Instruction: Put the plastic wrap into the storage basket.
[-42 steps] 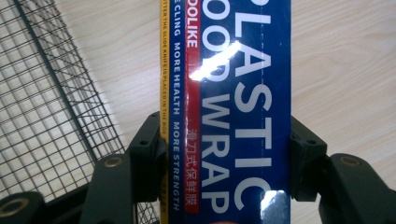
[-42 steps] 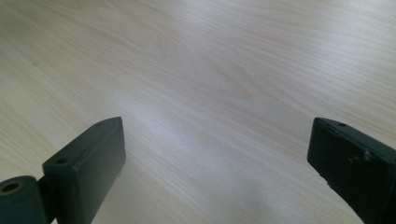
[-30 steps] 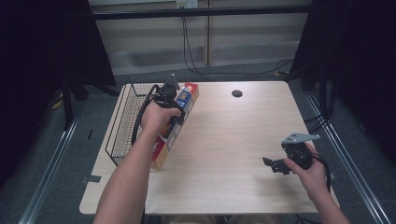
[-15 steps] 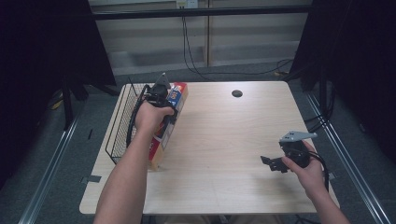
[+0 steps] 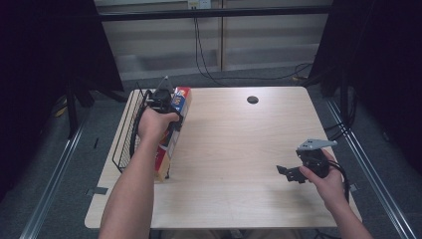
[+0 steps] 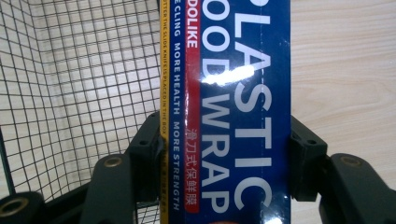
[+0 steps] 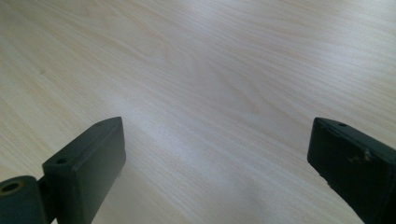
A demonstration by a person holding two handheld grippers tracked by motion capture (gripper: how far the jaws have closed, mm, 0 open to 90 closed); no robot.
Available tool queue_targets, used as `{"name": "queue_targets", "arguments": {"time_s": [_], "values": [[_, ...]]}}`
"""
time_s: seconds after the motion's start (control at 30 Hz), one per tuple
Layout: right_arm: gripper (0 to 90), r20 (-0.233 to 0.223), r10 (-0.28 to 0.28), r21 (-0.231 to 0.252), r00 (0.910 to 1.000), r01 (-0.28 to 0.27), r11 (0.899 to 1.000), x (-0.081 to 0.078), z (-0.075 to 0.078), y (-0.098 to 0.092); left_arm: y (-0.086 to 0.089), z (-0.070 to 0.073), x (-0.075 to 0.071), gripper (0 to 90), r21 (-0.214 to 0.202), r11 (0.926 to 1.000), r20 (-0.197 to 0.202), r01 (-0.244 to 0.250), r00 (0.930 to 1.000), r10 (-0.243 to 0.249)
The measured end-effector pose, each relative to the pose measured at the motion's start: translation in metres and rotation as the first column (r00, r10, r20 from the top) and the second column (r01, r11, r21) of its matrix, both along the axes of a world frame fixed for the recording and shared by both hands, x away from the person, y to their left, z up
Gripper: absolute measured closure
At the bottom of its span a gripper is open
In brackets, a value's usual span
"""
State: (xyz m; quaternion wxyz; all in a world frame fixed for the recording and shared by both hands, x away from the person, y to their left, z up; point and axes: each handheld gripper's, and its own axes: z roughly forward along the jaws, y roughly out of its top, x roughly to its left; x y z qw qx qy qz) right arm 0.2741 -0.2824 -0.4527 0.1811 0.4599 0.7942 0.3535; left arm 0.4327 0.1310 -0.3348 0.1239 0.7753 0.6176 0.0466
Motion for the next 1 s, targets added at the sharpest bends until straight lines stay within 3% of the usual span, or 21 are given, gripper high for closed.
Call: {"name": "queue_targets", "arguments": {"time_s": [0.53, 0.83, 1.0], "values": [[4.2, 0.002, 0.008, -0.001, 1.0000, -0.008, 1.000, 0.001, 0.000, 0.002, 0.018, -0.005, -0.001, 42.8, 0.005, 0.9977, -0.011, -0.067, 0.9977, 0.067], [4.2, -0.002, 0.006, 0.007, 1.0000, -0.006, 1.000, 0.001, 0.001, 0.001, 0.026, -0.007, -0.001, 42.8, 0.032, 0.9922, 0.003, -0.121, 0.9927, 0.121], [4.2, 0.003, 0.005, 0.002, 1.0000, -0.005, 1.000, 0.001, 0.001, 0.001, 0.029, -0.007, -0.001, 42.7, 0.019, 0.9901, 0.005, -0.139, 0.9903, 0.139]]}}
